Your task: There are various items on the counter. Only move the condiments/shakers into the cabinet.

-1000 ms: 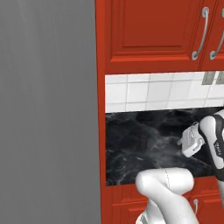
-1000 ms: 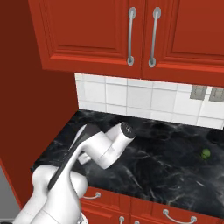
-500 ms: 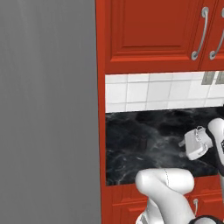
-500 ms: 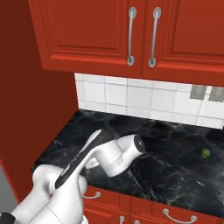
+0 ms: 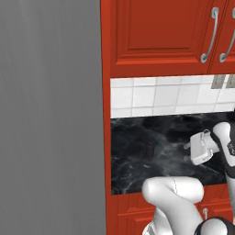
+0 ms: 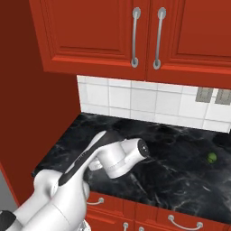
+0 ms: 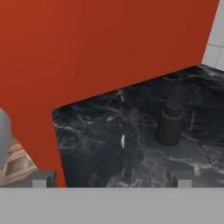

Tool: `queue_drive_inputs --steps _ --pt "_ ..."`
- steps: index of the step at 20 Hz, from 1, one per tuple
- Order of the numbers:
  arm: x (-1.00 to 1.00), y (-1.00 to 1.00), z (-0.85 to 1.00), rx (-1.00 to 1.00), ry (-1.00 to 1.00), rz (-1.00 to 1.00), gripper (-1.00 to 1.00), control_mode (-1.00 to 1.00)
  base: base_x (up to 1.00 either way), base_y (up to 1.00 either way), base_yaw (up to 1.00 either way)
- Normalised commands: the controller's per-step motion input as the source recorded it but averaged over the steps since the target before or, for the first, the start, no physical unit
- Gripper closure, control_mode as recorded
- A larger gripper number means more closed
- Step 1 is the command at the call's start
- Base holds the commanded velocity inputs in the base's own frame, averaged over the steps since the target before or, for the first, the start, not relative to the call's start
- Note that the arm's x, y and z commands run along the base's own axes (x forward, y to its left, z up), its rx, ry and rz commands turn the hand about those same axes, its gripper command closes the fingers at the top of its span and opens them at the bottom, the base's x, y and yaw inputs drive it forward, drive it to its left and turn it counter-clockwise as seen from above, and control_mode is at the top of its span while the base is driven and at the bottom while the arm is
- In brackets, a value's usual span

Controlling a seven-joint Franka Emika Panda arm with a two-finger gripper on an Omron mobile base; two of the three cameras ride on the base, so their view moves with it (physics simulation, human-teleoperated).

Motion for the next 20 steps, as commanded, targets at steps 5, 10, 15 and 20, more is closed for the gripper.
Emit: queue_drive_inputs --steps 5,10,15,20 --pt "0.34 0.00 0.00 0.00 -0.01 0.04 -1.00 -1.00 0.00 0.00 0.00" --pt "0.39 0.03 0.00 0.00 -0.01 0.06 -1.00 -1.00 0.00 0.00 0.00" --pt "0.32 0.05 -0.01 0.00 0.00 0.06 -1.00 -1.00 0.00 0.00 0.00" --pt "0.19 0.03 -0.08 0.00 0.00 0.08 -1.00 -1.00 0.00 0.00 0.00"
